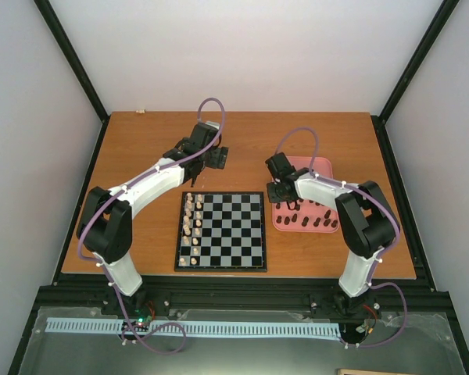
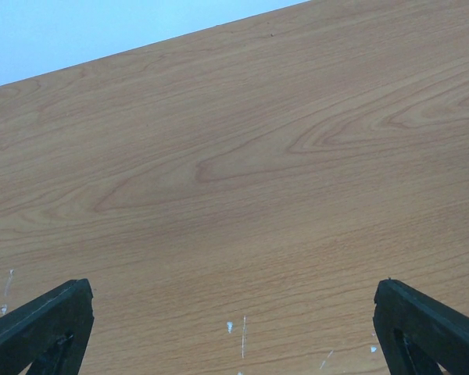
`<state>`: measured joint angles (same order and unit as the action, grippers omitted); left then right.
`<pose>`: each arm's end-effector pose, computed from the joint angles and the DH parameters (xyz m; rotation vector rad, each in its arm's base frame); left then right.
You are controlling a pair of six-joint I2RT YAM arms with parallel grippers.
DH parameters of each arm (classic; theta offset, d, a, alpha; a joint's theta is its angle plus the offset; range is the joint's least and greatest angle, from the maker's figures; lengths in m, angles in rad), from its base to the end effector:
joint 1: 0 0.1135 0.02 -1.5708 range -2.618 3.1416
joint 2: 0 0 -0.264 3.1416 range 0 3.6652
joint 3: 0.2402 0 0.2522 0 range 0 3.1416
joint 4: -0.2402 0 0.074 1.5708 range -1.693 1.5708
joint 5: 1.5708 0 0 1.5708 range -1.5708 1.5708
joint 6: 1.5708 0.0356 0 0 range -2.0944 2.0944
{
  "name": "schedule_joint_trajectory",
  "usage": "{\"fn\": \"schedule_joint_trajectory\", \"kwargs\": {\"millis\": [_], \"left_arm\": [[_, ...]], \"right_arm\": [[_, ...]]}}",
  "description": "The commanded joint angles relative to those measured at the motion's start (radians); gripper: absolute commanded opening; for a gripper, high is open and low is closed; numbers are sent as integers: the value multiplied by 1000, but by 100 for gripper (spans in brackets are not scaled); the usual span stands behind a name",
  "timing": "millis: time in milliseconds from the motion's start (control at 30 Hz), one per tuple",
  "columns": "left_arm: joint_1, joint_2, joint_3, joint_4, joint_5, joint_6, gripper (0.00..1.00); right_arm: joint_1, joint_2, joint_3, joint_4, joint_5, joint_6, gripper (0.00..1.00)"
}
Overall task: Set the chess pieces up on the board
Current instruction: Pick up the chess piece from the storage box.
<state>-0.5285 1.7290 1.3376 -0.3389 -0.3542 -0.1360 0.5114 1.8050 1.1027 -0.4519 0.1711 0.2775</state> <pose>0.3438 -0.1865 0.2646 0.2611 2.2321 0.0525 0.3092 0.1666 0.1581 -0.2657 2.6800 0.0055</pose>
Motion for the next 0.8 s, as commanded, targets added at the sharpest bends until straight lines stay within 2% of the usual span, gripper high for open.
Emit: {"fn": "schedule_joint_trajectory", "kwargs": {"millis": [0, 300, 533, 767], "left_arm": [[4, 13, 50, -6, -12, -8, 100], [4, 18, 52, -8, -14, -9, 100], [4, 19, 53, -8, -13, -10, 100], [5, 14, 51, -8, -13, -10, 100]], "right_arm": [[-10, 17, 23, 20, 2, 4, 18], [-14, 25, 28, 12, 13, 9, 7], [-13, -36, 50, 4, 33, 7, 5], [-13, -49, 51, -20, 15, 14, 20]]}}
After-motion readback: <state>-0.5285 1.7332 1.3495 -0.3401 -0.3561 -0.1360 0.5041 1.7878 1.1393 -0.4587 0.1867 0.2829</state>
